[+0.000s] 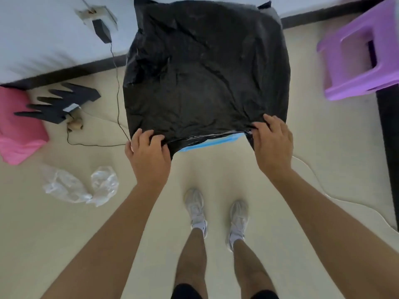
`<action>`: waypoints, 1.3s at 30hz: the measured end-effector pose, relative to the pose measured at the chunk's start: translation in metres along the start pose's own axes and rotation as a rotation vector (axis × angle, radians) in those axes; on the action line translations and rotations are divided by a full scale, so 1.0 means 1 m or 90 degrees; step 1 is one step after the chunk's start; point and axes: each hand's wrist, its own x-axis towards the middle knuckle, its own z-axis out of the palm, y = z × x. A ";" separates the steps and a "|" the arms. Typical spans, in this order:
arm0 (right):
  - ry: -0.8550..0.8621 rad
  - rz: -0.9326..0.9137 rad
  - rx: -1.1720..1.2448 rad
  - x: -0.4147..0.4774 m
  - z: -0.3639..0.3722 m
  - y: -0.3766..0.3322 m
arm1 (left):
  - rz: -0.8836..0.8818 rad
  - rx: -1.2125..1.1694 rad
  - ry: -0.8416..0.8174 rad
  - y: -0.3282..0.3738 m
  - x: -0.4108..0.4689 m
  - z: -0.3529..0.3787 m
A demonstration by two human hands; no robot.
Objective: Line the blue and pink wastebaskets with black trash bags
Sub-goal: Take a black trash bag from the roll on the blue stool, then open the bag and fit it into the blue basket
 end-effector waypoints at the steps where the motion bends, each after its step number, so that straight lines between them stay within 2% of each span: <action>1: 0.018 0.001 0.011 0.002 -0.001 0.000 | -0.009 -0.017 0.020 -0.001 0.002 -0.001; 6: 0.089 0.037 0.093 0.022 -0.041 -0.022 | -0.055 -0.140 0.045 0.015 0.019 -0.043; 9: 0.101 0.073 0.130 0.037 -0.078 -0.038 | -0.041 -0.243 0.070 0.035 0.032 -0.079; 11: 0.107 0.075 0.159 0.041 -0.110 -0.047 | -0.010 -0.286 0.085 0.051 0.036 -0.106; 14: 0.132 0.068 0.174 0.039 -0.165 -0.053 | 0.050 -0.268 0.063 0.078 0.036 -0.148; 18: 0.115 0.069 0.083 0.009 -0.243 -0.031 | 0.161 -0.228 0.016 0.113 0.031 -0.194; 20: 0.122 0.113 0.024 -0.019 -0.280 -0.007 | 0.236 -0.226 -0.005 0.139 0.026 -0.213; 25: 0.157 0.333 -0.025 -0.130 -0.363 0.058 | 0.494 -0.194 -0.025 0.237 -0.016 -0.270; 30: 0.204 0.529 -0.063 -0.287 -0.427 0.107 | 0.744 -0.220 -0.008 0.350 -0.109 -0.326; 35: 0.318 0.744 -0.053 -0.477 -0.462 0.131 | 0.972 -0.260 -0.015 0.429 -0.265 -0.362; 39: 0.368 0.885 -0.056 -0.644 -0.463 0.137 | 1.117 -0.297 -0.024 0.461 -0.425 -0.370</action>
